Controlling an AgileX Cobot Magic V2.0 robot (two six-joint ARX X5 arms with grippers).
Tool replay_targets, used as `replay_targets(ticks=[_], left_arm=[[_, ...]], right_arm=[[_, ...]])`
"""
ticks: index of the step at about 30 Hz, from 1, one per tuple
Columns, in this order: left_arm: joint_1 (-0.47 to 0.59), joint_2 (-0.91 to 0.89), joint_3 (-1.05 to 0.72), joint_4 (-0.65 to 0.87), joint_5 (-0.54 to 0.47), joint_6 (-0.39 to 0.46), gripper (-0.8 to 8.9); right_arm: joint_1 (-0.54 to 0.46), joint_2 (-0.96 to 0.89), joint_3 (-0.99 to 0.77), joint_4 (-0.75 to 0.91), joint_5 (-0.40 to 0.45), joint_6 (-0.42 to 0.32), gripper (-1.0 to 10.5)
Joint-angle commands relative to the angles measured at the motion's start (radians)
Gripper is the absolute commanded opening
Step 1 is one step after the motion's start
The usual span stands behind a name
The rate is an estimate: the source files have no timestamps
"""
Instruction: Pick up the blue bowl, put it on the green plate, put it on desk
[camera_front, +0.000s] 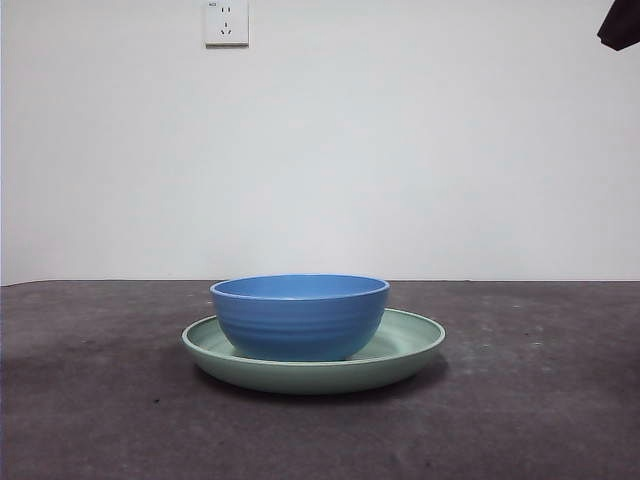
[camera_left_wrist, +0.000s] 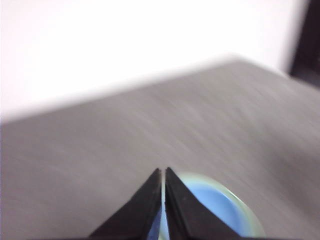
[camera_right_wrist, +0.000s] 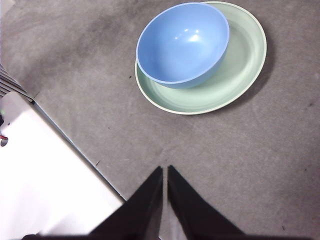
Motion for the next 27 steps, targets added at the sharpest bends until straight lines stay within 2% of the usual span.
replay_targets(ticks=[1, 6, 8, 18, 27], left_arm=[[0.084, -0.082, -0.052, 0.083, -0.054, 0.022, 0.10], [0.203, -0.244, -0.219, 0.192, -0.200, 0.022, 0.10], [0.229, -0.303, -0.290, 0.206, -0.224, 0.022, 0.10], [0.280, -0.532, -0.611, 0.218, -0.227, 0.010, 0.10], [0.280, -0.623, -0.748, 0.216, -0.227, 0.006, 0.10]], right_arm=[[0.007, 0.004, 0.005, 0.009, -0.002, -0.011, 0.1], [0.007, 0.004, 0.005, 0.009, -0.002, -0.011, 0.1], [0.007, 0.004, 0.005, 0.009, -0.002, -0.011, 0.1], [0.007, 0.004, 0.005, 0.010, -0.002, -0.011, 0.1], [0.007, 0.004, 0.005, 0.009, -0.002, -0.011, 0.1]])
